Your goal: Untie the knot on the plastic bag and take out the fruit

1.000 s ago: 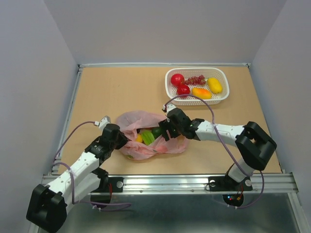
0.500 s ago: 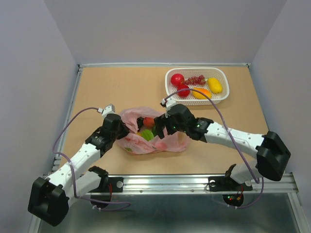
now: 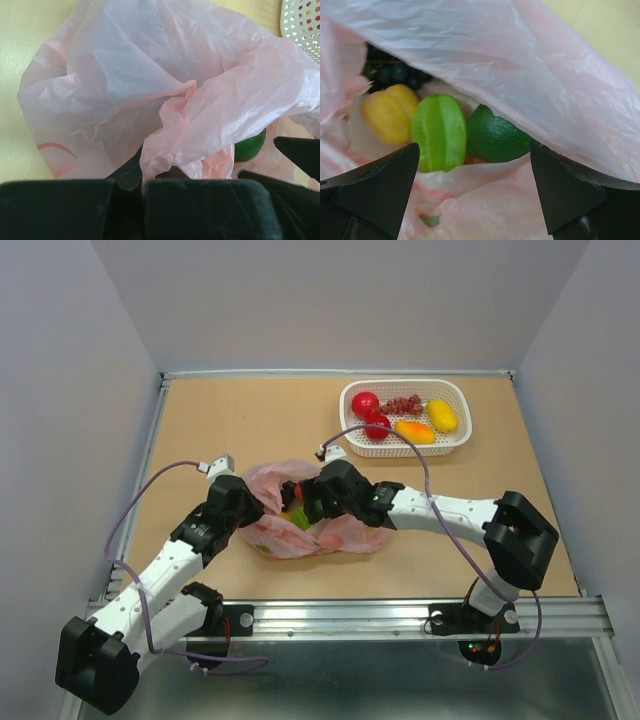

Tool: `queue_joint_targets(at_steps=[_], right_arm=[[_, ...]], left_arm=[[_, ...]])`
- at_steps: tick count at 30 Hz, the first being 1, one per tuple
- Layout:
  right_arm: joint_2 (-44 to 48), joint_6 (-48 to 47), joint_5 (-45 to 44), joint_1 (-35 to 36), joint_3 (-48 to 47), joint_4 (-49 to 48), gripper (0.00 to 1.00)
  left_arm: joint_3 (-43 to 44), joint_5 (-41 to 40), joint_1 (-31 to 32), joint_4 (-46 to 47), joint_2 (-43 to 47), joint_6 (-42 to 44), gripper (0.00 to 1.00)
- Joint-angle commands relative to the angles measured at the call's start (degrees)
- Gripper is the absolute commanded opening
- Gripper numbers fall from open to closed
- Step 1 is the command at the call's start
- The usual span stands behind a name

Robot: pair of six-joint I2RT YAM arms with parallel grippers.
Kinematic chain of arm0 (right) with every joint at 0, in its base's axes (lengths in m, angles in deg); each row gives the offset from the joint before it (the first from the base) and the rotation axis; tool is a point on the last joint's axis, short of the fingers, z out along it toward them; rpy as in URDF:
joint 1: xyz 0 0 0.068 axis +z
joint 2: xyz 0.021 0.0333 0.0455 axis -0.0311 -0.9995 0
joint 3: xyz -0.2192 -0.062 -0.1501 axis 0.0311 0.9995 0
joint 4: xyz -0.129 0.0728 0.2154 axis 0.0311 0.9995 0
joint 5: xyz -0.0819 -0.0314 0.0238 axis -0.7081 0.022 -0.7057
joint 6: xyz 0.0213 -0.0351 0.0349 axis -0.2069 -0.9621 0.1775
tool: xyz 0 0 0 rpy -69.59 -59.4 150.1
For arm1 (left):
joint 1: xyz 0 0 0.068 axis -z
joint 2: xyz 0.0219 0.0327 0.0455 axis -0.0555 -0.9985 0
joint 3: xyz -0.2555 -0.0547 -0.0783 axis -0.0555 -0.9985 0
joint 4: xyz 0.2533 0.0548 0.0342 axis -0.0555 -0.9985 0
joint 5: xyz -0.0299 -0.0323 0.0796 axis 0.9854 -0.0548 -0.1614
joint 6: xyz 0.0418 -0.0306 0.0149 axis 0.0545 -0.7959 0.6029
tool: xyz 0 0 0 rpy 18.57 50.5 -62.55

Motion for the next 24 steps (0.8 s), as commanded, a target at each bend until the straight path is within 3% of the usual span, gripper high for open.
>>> queue_joint_targets(at_steps=[1,6,13,16,19,20,22,24], right_arm=[[-2.69,6.49,-6.98,0.02,-4.22,-1.19,0.96],[-7.52,10.62,-11.98,0.02,-4.66,-1.89,0.95],[-11.75,11.68,-12.95,0.02,-4.41,-5.57,0.85],[-12.54,11.68,-13.57,0.11,-3.96,-7.94,0.75],[-11.75,11.33,-13.66,0.11,-4.05,-8.57,0.51],[-11.31,11.07,-13.4,0.02,-3.96,-8.66,0.37],[-9.12,8.98,-11.38,0.02,-3.7,-8.84,0.24],[-6.57,5.38,-6.91,0.02,-3.44,-8.92,0.19]], left_arm=[[0.87,0.8,-0.29,0.65,0.85,0.93,0.0],[0.34,2.38,-0.29,1.35,0.59,1.9,0.0],[-0.45,4.31,-0.38,1.62,1.38,3.48,0.0],[-0.54,4.67,-0.29,1.62,1.29,4.98,0.0],[-0.63,5.28,-0.29,2.49,1.55,5.68,0.0],[-0.63,4.94,-0.29,2.67,1.64,5.77,0.0],[-0.36,3.1,-0.38,2.67,1.99,6.29,0.0],[0.34,1.25,-0.29,2.76,1.91,7.0,0.0]])
